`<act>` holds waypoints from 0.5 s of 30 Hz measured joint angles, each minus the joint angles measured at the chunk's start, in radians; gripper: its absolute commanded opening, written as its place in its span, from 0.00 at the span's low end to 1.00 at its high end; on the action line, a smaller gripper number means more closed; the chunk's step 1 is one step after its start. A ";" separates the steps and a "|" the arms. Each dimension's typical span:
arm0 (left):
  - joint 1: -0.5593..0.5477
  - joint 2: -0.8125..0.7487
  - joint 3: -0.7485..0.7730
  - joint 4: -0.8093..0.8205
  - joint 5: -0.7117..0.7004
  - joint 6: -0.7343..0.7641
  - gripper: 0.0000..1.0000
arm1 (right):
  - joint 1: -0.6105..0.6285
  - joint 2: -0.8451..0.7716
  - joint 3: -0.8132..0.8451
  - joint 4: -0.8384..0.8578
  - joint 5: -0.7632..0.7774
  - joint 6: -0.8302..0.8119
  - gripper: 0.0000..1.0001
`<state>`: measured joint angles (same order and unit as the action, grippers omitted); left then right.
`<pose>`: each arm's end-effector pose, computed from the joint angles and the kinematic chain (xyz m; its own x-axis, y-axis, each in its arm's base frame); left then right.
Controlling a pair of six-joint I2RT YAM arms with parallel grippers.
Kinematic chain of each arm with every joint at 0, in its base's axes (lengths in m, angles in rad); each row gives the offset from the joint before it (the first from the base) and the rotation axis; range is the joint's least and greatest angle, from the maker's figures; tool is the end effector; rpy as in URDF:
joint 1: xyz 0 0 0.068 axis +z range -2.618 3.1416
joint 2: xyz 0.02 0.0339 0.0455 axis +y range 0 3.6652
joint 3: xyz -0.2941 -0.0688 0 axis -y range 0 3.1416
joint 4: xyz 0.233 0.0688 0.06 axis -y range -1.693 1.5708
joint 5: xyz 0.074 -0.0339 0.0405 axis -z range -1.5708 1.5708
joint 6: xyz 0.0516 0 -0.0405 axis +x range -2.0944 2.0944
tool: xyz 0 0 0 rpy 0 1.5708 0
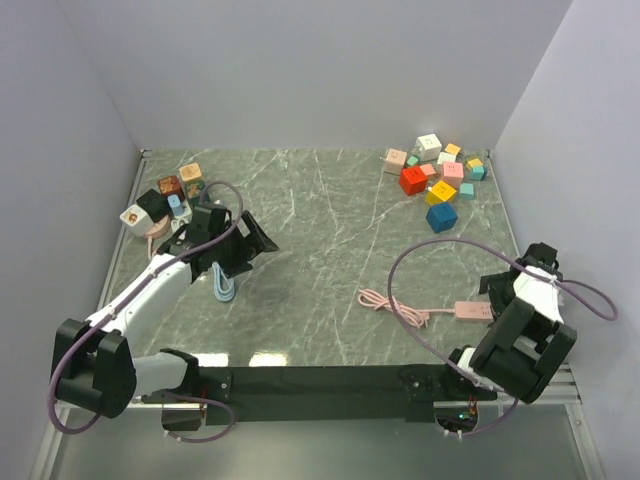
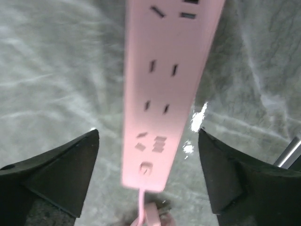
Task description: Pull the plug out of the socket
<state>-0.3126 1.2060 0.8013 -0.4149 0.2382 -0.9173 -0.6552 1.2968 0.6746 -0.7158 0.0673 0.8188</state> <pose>0.2223 -0.0847 0.2609 -0.7818 -0.5582 -0.2780 -0.2773 0.7105 -0.6467 0.1515 -0.1208 0.1875 -0.0741 0.9759 -0.2054 0.9872 0.1010 0.1238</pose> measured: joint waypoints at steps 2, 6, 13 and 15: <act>0.002 0.010 0.023 -0.011 -0.005 0.011 0.99 | 0.000 -0.043 0.023 -0.027 -0.011 -0.017 0.94; 0.021 0.039 0.096 -0.021 -0.018 0.035 0.99 | 0.001 -0.112 0.063 -0.038 -0.079 -0.021 0.96; 0.179 0.166 0.290 -0.042 -0.033 0.086 0.99 | 0.183 -0.161 0.089 -0.003 -0.257 -0.016 0.97; 0.245 0.216 0.354 -0.050 -0.056 0.094 0.99 | 0.356 -0.151 0.145 0.012 -0.289 -0.024 0.97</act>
<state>-0.0673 1.4216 1.1557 -0.4648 0.1825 -0.8234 -0.2993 1.1461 0.8192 -0.7036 -0.2218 0.7944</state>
